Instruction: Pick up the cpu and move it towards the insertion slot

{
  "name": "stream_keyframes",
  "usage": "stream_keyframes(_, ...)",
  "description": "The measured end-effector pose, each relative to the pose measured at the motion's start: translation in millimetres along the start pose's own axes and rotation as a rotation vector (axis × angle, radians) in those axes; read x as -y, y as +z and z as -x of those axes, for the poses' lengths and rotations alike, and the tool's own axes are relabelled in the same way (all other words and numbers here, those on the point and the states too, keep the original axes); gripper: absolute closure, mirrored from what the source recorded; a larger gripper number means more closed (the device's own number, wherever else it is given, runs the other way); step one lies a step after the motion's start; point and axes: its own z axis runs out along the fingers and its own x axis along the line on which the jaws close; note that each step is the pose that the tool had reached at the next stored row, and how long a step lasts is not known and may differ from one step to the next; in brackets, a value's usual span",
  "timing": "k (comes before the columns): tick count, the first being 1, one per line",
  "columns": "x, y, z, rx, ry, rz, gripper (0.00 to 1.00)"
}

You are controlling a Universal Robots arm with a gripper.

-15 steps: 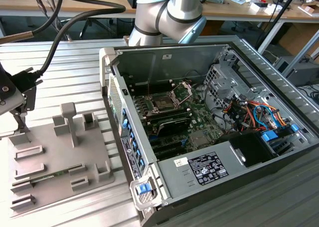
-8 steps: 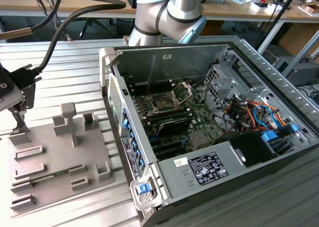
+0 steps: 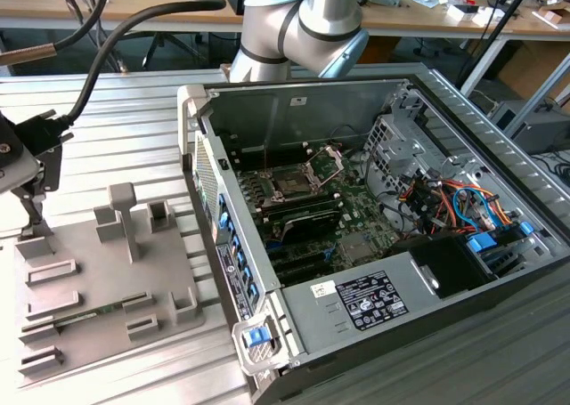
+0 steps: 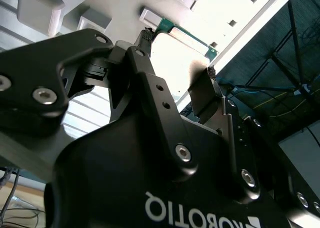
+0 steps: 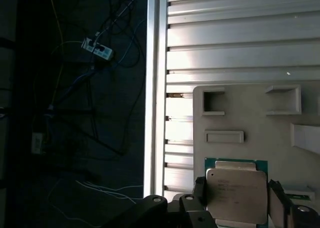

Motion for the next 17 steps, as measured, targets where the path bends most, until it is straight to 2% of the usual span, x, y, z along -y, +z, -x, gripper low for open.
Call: stream_keyframes(17, -0.2, -11.6, 0.0, 0.0002, -0.001, 0.0006, 0.45)
